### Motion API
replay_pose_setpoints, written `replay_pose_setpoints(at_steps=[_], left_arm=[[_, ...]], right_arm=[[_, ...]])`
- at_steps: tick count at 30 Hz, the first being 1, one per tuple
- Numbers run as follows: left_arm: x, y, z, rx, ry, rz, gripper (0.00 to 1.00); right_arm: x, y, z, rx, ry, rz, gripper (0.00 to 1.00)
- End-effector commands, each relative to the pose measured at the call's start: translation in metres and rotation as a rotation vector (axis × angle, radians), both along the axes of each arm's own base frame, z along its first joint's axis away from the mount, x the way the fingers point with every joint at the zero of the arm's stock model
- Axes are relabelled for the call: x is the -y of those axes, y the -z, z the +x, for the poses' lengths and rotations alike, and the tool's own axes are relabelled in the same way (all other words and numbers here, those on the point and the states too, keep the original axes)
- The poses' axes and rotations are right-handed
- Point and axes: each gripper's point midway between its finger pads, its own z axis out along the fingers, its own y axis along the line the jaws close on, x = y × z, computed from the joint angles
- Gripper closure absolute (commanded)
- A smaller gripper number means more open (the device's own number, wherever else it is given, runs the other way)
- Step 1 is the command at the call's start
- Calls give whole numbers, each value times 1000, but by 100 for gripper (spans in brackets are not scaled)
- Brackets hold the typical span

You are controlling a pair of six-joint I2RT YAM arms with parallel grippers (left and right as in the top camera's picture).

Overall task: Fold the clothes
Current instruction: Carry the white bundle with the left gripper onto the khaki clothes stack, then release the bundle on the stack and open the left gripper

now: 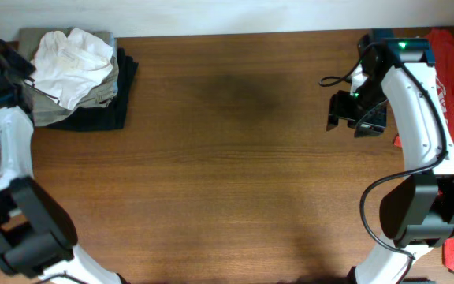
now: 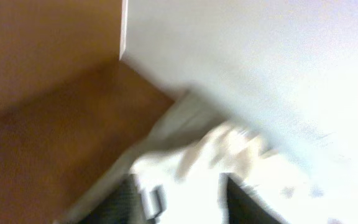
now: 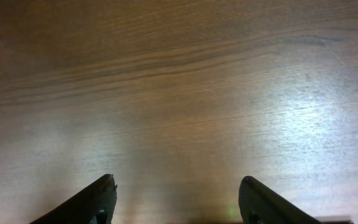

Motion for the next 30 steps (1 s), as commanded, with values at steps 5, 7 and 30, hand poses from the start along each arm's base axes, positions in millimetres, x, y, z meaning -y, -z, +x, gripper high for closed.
replay_pose_setpoints(at_steps=[5, 7, 30], left_arm=[[7, 21, 29, 38, 68, -1, 99], [4, 47, 38, 18, 71, -10, 99], [50, 34, 69, 62, 264, 128, 99]], right_arm=[[-19, -5, 2, 25, -61, 1, 33], [-20, -4, 1, 25, -63, 1, 34], [-22, 6, -1, 10, -69, 2, 33]])
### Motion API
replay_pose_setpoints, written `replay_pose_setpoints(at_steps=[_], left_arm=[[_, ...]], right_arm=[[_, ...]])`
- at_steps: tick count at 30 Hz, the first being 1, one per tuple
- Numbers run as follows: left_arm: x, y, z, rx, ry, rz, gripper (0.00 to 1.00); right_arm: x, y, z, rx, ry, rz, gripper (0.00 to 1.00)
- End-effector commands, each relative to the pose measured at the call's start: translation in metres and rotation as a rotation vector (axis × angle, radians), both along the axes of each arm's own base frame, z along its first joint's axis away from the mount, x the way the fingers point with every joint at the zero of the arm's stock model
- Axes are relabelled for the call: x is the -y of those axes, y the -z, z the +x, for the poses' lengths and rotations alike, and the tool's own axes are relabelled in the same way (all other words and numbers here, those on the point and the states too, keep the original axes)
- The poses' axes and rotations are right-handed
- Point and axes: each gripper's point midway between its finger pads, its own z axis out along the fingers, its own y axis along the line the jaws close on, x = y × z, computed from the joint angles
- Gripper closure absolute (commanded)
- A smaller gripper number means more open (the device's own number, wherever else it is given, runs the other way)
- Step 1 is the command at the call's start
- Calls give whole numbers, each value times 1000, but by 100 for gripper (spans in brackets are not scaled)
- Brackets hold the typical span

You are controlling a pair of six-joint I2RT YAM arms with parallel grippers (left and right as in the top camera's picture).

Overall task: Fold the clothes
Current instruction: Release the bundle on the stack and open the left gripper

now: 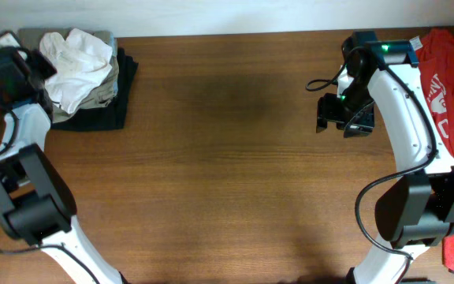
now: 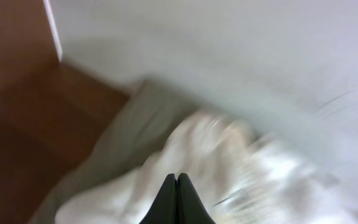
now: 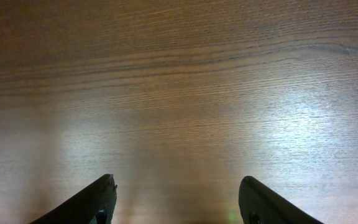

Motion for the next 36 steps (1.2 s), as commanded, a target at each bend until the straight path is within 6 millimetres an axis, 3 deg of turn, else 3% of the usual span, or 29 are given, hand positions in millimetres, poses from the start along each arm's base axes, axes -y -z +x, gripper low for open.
replay_pose_setpoints(at_steps=[1, 8, 13, 17, 19, 21, 23, 26, 27, 28, 31, 32, 34, 36], left_arm=[[37, -31, 9, 42, 81, 29, 99], [78, 25, 37, 13, 154, 17, 99], [87, 83, 51, 2, 171, 15, 99], [89, 138, 47, -92, 171, -16, 99], [89, 142, 44, -113, 170, -23, 98], [88, 116, 47, -76, 169, -11, 95], [89, 77, 48, -20, 176, 5, 94], [91, 0, 43, 76, 177, 38, 83], [92, -24, 39, 102, 177, 46, 67], [94, -61, 29, 135, 176, 57, 45], [100, -113, 5, 160, 179, 65, 21], [103, -128, -4, 159, 179, 64, 6], [112, -161, -41, 116, 183, 48, 1], [118, -172, -65, 72, 184, 33, 1]], right_arm=[[-3, -2, -1, 7, -7, 2, 33], [-13, -2, -2, 7, -34, 2, 33], [-26, -2, -4, 7, -72, 2, 33], [-37, -2, -7, 5, -102, 1, 33], [-42, -2, -8, 5, -115, 1, 33], [-45, -2, -8, 5, -104, -4, 33], [-48, -1, -7, 10, -102, -5, 33], [-43, -2, -4, 21, -58, -35, 34], [-43, -3, -2, 33, -56, -39, 36], [-43, -6, 1, 55, -55, -35, 37], [-43, -25, 3, 126, -36, -24, 37], [-43, -31, 2, 147, -34, -21, 37], [-41, -68, -10, 245, -33, -9, 37], [-36, -92, -24, 305, -33, -11, 37]])
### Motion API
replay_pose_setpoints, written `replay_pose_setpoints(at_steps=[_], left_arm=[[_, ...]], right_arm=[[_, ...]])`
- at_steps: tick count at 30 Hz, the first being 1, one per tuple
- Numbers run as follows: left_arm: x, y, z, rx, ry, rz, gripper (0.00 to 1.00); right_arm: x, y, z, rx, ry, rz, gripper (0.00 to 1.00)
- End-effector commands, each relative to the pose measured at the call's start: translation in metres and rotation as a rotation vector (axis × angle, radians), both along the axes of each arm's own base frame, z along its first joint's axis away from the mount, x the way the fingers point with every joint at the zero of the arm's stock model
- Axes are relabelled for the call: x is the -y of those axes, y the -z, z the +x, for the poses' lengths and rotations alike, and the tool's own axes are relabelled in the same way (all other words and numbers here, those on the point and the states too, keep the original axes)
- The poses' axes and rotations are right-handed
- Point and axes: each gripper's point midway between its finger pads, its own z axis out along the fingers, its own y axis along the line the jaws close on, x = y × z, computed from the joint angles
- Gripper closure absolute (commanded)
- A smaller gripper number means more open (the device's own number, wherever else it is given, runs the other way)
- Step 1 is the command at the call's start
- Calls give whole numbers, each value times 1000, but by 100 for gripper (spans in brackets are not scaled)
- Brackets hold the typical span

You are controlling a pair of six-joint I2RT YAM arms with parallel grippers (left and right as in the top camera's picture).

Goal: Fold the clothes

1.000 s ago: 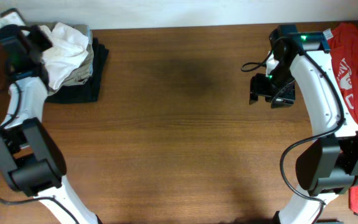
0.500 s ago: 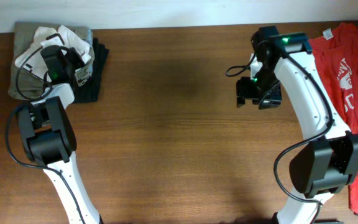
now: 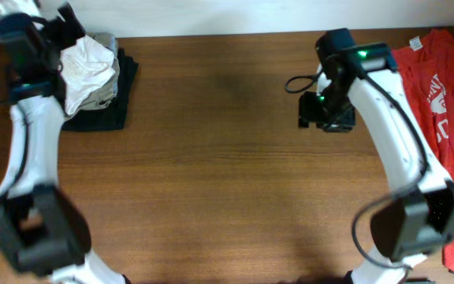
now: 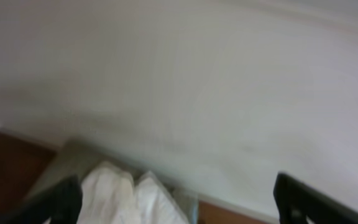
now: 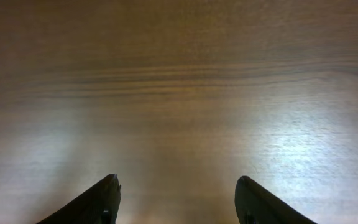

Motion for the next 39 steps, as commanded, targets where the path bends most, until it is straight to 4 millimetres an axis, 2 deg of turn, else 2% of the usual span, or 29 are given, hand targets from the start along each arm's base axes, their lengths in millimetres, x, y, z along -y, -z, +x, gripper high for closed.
replay_pose_setpoints(at_steps=[1, 4, 7, 11, 14, 15, 16, 17, 18, 25, 39], left_arm=[[16, -45, -57, -48, 12, -12, 1], [28, -50, -99, -142, 19, -45, 1], [39, -51, -137, -221, 27, -69, 1], [45, -44, -163, -295, 26, -88, 1], [47, -33, -172, -350, 26, -102, 1], [47, -29, -174, -367, 26, -106, 1], [48, -26, -175, -379, 26, -109, 1], [48, -25, -176, -388, 25, -111, 1], [48, -24, -177, -390, 25, -112, 1], [48, -24, -177, -390, 25, -111, 1], [48, -24, -177, -390, 25, -111, 1]], right_arm=[[8, -74, -34, 195, 15, 9, 37], [11, -110, -68, 283, 7, 26, 37], [7, -141, -111, 370, -39, 51, 37], [1, -171, -164, 510, -123, 104, 39], [16, -182, -192, 610, -96, 94, 39], [23, -184, -198, 640, -78, 81, 35], [30, -186, -204, 669, -60, 64, 6], [39, -190, -210, 706, -42, 41, 1], [47, -194, -216, 742, -24, 23, 1], [55, -199, -238, 795, -15, 35, 1], [56, -198, -239, 791, -16, 33, 1]])
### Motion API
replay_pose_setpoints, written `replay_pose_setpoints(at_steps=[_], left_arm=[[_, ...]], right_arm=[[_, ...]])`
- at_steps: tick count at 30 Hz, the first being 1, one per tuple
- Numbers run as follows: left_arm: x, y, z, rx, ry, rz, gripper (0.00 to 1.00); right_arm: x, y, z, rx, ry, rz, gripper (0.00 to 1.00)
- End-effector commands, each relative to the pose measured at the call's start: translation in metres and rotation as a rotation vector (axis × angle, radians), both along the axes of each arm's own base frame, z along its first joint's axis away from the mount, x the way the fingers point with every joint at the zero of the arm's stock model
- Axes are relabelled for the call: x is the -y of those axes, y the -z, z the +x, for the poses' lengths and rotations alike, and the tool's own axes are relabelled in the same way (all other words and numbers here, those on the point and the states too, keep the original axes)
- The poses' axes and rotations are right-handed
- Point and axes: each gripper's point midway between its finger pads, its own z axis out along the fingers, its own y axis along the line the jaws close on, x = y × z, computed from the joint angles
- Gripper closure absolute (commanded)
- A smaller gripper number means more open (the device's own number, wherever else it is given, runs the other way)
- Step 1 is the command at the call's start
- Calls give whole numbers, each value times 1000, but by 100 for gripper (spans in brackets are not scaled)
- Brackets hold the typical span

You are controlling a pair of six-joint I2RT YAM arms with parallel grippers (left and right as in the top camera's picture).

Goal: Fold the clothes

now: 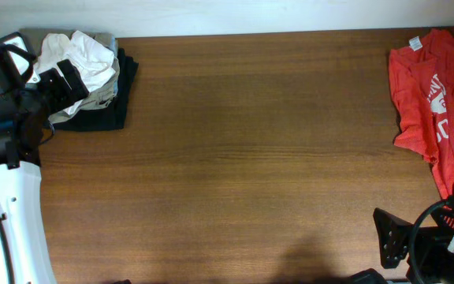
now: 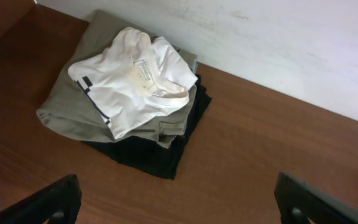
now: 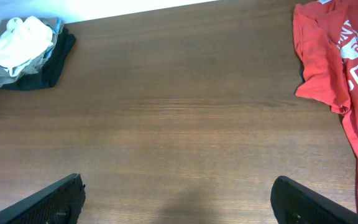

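Note:
A stack of folded clothes sits at the table's back left corner: a white garment (image 2: 132,81) on top, a khaki one (image 2: 64,109) under it and a black one (image 2: 157,155) at the bottom. The stack (image 1: 85,67) also shows overhead and, small, in the right wrist view (image 3: 23,53). A red shirt (image 1: 428,87) lies spread and unfolded at the back right (image 3: 328,56). My left gripper (image 2: 179,211) is open, raised in front of the stack and holding nothing. My right gripper (image 3: 179,208) is open, high over the front of the table, also holding nothing.
The wooden table (image 1: 243,150) runs between the stack and the red shirt. A white wall (image 2: 278,43) borders the far edge. My left arm (image 1: 2,118) stands along the left edge. My right arm (image 1: 424,244) is in the front right corner, beside more red cloth.
My left gripper was close over the stack, facing the wall; it is now drawn back and sees the whole stack. My right arm has moved from the back right to the front right corner.
My left gripper was open at the white garment on the stack, then shut at it, then open above the stack, and now stands back from it. My right gripper stayed open low over bare wood, shifted left, and is now raised at the front right.

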Motion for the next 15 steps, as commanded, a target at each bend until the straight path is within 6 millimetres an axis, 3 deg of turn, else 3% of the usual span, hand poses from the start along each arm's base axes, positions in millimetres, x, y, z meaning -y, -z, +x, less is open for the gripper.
replay_pose_setpoints(at_steps=[1, 7, 11, 15], left_arm=[[2, 0, 0, 3, 6, -10, 1], [2, 0, 0, 3, 6, -10, 1], [2, 0, 0, 3, 6, -10, 1], [2, 0, 0, 3, 6, -10, 1]], right_arm=[[4, 1, -1, 2, 17, -11, 1], [5, 9, 0, -20, 23, -25, 1], [14, 31, 5, -43, 86, -50, 1], [17, 56, 20, 60, 101, -71, 1]])
